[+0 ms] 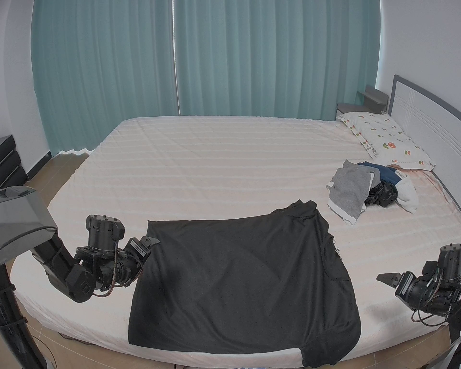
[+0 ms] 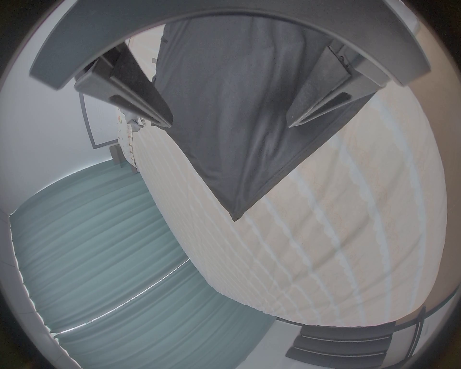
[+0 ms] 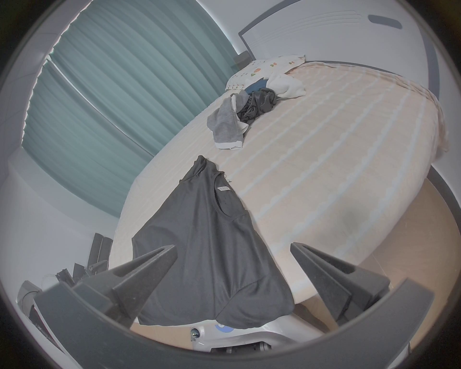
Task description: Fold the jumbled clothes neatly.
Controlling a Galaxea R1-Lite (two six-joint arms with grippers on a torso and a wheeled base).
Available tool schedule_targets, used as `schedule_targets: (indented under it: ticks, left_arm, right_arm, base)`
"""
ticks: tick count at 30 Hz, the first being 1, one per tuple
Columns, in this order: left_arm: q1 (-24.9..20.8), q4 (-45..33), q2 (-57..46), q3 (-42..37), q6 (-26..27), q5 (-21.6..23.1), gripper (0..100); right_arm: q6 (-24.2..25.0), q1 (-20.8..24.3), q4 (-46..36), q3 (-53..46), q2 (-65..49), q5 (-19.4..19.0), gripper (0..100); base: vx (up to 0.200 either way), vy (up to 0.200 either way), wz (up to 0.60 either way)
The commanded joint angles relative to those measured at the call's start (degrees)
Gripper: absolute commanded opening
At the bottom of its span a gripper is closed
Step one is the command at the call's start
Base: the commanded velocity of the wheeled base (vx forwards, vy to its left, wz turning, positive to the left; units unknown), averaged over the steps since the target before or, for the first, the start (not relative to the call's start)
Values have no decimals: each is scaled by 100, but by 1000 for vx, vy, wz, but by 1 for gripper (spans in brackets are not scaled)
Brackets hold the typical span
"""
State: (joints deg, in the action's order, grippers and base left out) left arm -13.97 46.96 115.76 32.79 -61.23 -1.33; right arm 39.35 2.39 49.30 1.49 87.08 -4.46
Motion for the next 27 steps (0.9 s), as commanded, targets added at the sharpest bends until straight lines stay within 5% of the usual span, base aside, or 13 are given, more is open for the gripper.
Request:
schedule_targets:
  ticks: [1, 10, 17, 27]
  left_arm:
    - [-71, -2, -440, -265, -161, 89, 100]
    - [-71, -2, -502, -265, -433, 63, 100]
    - [8, 6, -537, -326, -644, 54, 100]
    - [8, 15, -616, -730, -635, 80, 100]
  right_arm:
    - [143, -239, -553, -149, -1052, -301, 100]
    - [73, -810, -676, 141, -1395, -714, 100]
    - [-147, -784, -737, 651, -1140, -758, 100]
    - [-393, -845, -676, 1134, -15, -1294, 100]
  base:
    - [0, 0, 0]
    - [0, 0, 0]
    - [0, 0, 0]
    - [0, 0, 0]
